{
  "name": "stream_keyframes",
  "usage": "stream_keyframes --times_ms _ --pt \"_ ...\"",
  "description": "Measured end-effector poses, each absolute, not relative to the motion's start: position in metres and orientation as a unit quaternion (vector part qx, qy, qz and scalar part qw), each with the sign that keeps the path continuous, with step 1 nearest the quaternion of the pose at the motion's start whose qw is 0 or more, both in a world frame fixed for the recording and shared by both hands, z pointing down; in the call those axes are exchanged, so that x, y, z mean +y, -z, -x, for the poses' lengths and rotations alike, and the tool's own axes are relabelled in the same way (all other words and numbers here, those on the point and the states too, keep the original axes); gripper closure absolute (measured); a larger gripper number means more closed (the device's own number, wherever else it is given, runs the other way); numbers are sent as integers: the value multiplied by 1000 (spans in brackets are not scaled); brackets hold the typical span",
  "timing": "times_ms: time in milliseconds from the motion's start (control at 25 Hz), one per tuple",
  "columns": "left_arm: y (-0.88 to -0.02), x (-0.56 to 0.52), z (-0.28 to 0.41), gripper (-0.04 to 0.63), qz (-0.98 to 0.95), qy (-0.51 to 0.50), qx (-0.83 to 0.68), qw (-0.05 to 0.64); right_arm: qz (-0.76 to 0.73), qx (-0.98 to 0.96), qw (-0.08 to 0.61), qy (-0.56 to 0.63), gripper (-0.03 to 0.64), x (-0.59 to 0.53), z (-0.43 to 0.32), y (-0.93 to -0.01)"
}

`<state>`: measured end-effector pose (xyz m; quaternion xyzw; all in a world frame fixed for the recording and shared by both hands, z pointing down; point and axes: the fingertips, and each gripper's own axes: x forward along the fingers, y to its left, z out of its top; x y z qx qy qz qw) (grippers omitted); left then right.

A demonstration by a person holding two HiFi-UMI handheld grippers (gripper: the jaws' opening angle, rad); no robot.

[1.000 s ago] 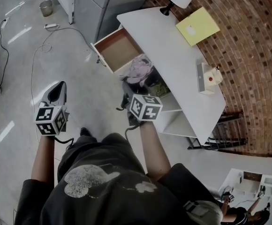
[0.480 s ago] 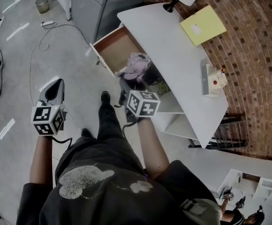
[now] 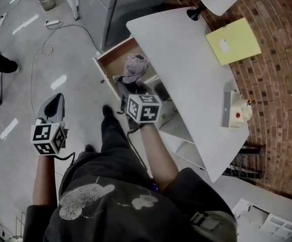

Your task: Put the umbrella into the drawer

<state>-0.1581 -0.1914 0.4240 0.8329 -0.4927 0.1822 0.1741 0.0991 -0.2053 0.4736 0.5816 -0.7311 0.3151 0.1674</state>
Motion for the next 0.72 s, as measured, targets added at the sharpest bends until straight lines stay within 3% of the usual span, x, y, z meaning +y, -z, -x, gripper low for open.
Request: stream_keyframes --times_ms 720 --pt "-518 -302 78 584 -803 -241 -504 208 -538 -717 234 -375 370 -335 -131 -631"
